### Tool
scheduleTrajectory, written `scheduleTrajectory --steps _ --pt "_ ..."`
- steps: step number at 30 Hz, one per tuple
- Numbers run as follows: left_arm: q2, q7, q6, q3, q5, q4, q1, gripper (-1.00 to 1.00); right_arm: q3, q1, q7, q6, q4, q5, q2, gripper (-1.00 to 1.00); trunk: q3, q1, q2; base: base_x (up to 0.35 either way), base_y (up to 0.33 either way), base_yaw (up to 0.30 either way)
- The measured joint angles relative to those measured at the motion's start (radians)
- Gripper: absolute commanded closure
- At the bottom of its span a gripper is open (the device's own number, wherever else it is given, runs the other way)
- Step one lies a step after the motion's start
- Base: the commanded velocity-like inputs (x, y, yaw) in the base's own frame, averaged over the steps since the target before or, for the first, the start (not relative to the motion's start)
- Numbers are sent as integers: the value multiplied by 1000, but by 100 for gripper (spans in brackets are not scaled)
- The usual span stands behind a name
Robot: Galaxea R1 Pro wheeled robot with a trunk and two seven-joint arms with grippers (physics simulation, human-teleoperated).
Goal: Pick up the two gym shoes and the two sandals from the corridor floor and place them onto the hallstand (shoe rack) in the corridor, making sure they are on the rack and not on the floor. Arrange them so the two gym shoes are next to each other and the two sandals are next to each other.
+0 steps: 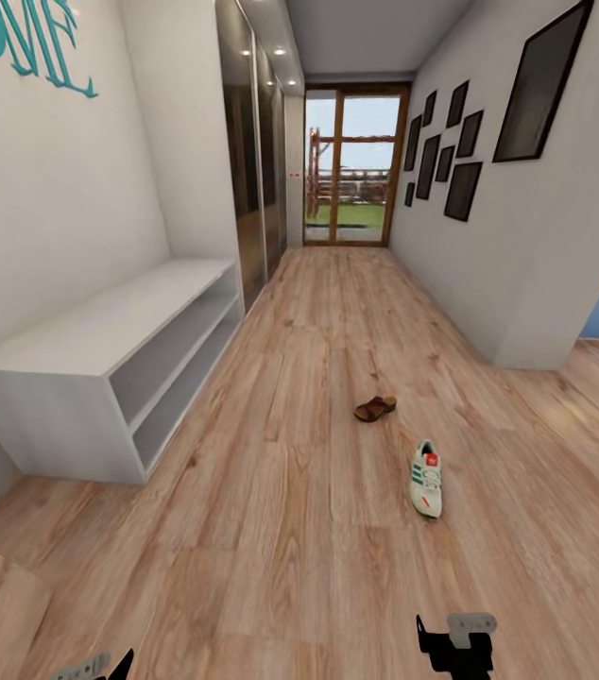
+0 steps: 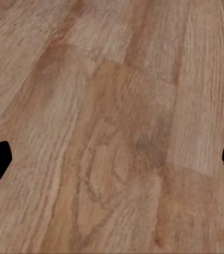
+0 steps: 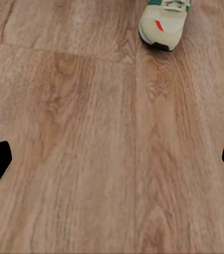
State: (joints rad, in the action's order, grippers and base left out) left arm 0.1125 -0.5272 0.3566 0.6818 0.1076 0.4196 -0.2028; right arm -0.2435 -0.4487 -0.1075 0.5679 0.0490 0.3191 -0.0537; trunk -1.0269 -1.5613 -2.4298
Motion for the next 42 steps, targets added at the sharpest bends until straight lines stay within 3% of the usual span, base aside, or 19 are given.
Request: scheduleTrajectory --steps 22,42 --pt "0 0 0 0 0 0 0 -100 0 0 0 0 0 0 0 -100 0 0 0 332 2 0" --pt "0 0 0 0 0 0 0 -100 0 0 0 0 0 0 -1 -100 0 0 0 332 93 0"
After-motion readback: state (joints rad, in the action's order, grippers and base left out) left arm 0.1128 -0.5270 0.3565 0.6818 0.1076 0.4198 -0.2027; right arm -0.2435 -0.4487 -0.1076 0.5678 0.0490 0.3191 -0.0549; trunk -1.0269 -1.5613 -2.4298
